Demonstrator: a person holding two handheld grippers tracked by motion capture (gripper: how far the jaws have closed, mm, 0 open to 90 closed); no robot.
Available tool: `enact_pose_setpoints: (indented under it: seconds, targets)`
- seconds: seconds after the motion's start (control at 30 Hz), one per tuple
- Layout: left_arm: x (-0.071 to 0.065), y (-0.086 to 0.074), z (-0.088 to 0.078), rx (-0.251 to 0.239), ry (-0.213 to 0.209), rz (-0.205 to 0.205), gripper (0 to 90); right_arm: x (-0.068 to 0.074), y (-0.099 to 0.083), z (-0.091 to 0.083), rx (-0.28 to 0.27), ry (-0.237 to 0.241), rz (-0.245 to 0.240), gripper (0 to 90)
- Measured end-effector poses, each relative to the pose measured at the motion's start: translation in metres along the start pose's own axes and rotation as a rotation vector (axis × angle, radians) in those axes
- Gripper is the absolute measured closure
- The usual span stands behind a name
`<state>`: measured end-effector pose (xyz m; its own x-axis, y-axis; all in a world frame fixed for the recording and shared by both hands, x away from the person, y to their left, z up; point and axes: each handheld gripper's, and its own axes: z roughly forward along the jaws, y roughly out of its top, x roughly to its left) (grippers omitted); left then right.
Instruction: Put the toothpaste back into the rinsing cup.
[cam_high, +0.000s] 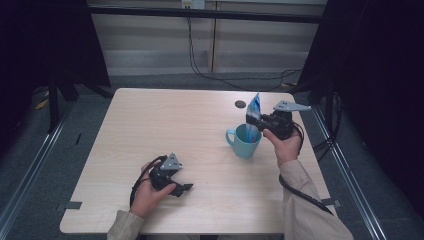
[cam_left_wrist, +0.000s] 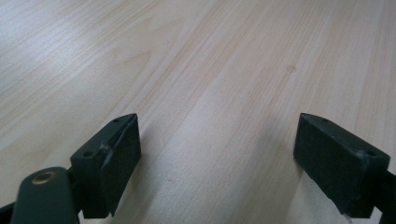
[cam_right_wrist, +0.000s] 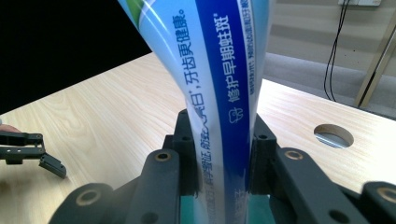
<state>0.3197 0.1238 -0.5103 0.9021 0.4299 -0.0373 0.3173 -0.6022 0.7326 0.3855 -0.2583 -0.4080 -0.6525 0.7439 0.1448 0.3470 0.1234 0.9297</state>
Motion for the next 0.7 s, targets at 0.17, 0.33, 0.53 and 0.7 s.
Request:
enact_pose_setpoints:
  seconds: [0.17,0.33,0.53,0.7]
  targets:
    - [0.000,0.000,0.000,0.002,0.000,0.005,14.8,-0.001,-0.004,0.000,0.003,-0.005,0.008,71.0]
    - [0.000,0.000,0.000,0.002,0.000,0.004,14.8,-0.002,-0.009,0.001,0.011,-0.008,0.014,71.0]
    - [0.000,0.000,0.000,0.002,0.001,0.004,14.8,-0.003,-0.014,0.003,0.020,-0.012,0.018,70.8]
    - [0.000,0.000,-0.001,0.008,0.002,0.009,14.8,-0.003,-0.015,0.003,0.024,-0.014,0.019,70.8]
